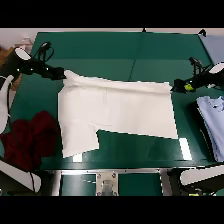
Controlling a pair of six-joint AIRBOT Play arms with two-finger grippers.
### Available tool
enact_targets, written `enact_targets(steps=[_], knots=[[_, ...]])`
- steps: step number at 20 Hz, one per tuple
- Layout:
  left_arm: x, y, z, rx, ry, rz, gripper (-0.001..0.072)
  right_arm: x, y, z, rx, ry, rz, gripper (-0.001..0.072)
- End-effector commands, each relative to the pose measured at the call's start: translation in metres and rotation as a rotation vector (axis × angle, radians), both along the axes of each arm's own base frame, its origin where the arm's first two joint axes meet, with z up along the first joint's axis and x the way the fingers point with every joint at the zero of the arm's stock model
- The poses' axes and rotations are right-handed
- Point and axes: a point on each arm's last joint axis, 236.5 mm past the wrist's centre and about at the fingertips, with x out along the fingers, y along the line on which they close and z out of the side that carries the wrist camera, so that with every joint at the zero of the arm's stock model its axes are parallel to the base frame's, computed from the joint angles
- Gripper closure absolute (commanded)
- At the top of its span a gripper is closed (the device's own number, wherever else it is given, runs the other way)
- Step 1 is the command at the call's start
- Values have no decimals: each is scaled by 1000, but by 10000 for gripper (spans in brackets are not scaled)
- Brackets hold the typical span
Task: Fold the shirts.
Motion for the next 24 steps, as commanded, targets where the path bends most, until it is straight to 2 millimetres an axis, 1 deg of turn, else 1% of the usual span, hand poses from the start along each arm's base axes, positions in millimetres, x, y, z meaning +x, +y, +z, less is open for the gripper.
enact_targets(steps=[1, 3, 5, 7, 10, 11, 12, 13, 15, 16, 18, 19, 20, 21, 24], knots=[[-30, 3, -28, 24, 115, -37, 684, -31, 1, -25, -31, 110, 50, 700], [-39, 1, -39, 19, 150, -38, 684, -31, -2, -26, -43, 111, 52, 700], [-43, 1, -43, 17, 163, -38, 684, -31, -1, -26, -42, 110, 52, 699], [-44, -1, -43, 11, 167, -39, 684, -31, 1, -26, -42, 110, 58, 699], [-41, -10, -37, -43, 160, -29, 682, -30, 6, -26, -42, 110, 66, 694], [-40, -15, -34, -66, 158, -25, 538, -30, 7, -24, -38, 117, 55, 596], [-42, -19, -30, -95, 172, -17, 168, -30, 6, -19, -32, 127, 33, 474], [-46, -20, -27, -114, 206, 4, 34, -32, 2, -10, -29, 140, 10, 416], [-62, -21, -16, -111, 283, -10, 35, -42, -10, 12, -35, 174, -44, 418], [-73, -18, -11, -93, 326, -18, 35, -48, -14, 22, -27, 177, -76, 419], [-99, -6, -6, -34, 423, -6, 35, -70, -20, 37, -16, 183, -129, 432], [-116, 2, -6, 5, 475, 2, 35, -88, -18, 39, -5, 189, -150, 454], [-132, 8, -6, 36, 516, 12, 35, -108, -15, 37, 2, 199, -169, 454], [-148, 9, -6, 45, 539, 26, 35, -129, -12, 32, 9, 210, -204, 460], [-201, 7, -10, 57, 563, 34, 36, -202, 1, 9, 42, 257, -372, 460]])
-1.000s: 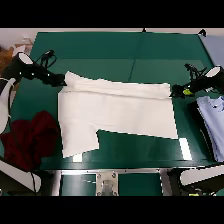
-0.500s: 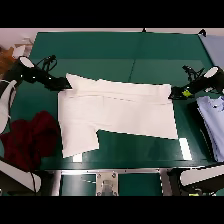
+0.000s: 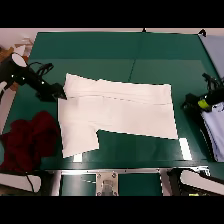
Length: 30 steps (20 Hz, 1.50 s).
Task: Fold the shirts.
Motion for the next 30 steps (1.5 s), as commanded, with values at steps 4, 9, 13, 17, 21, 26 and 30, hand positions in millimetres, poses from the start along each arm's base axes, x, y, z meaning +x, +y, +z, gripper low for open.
enact_targets(steps=[4, 9, 13, 17, 21, 26, 30], knots=[[-89, 9, -3, 83, 3, 34, 36, -123, 48, -45, 89, 53, -357, 422], [-78, 9, 5, 89, -96, 66, 35, -122, 74, -60, 187, -19, -471, 388], [-71, 10, 5, 90, -121, 77, 35, -97, 67, -65, 222, -92, -596, 345], [-72, 8, 6, 83, -115, 76, 35, -106, 74, -85, 258, 4, -627, 345], [-71, 7, 6, 77, -118, 82, 35, -93, 59, -96, 239, -24, -695, 349], [-69, 7, 6, 78, -122, 101, 35, -61, 47, -102, 255, -121, -699, 698], [-81, 5, 6, 71, -65, 104, 35, -49, 14, -83, 192, -166, -657, 698]])
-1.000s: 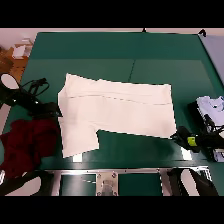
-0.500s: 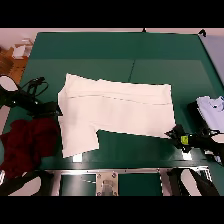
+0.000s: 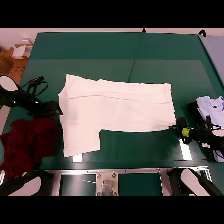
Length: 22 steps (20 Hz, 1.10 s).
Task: Fold the shirts.
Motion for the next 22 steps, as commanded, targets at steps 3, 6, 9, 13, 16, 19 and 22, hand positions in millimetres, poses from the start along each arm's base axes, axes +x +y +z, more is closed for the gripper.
enact_targets(steps=[3, 6, 9, 13, 16, 19, 22], knots=[[-21, -3, -6, -14, 91, 14, 35, 6, -34, 16, -84, -14, 52, 698], [-53, -19, -30, -83, 207, 48, 35, 6, -32, 16, -90, -18, 72, 698], [-80, -60, -55, -265, 262, 81, 36, 6, -31, 16, -87, -19, 82, 698], [-99, -78, -93, -345, 244, 174, 36, 6, -30, 16, -84, -21, 80, 698], [-110, -76, -111, -330, 241, 210, 37, 6, -30, 16, -82, -20, 81, 698], [-90, -84, -109, -385, 158, 243, 244, 5, -27, 16, -73, -16, 86, 698], [-72, -94, -94, -456, 71, 213, 684, 2, -23, 16, -57, -8, 97, 698]])
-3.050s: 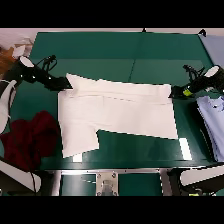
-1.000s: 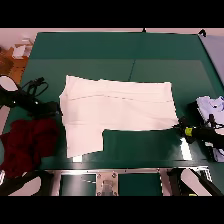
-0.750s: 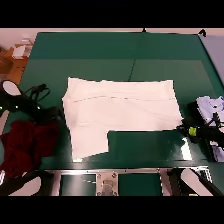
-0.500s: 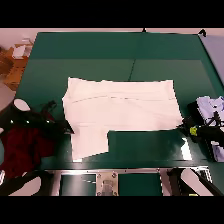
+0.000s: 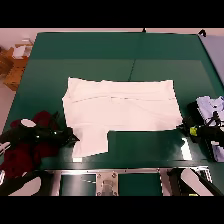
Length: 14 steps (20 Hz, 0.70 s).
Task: Fold the shirts.
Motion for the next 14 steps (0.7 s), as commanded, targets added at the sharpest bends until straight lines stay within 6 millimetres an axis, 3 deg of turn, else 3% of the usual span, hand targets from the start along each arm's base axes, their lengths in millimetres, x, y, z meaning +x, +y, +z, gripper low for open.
enact_targets(steps=[1, 4, 10, 14], knots=[[24, -9, 14, -60, -110, 20, 684, -3, 6, 0, 21, 12, 14, 698], [23, -17, 45, -112, -138, -78, 686, -9, 10, 4, 22, 31, 82, 698], [6, 9, 119, 67, -250, -185, 685, -26, 23, 29, 81, 119, 187, 699], [10, 8, 156, 73, -322, -199, 686, -34, 20, 45, 44, 132, 198, 699]])
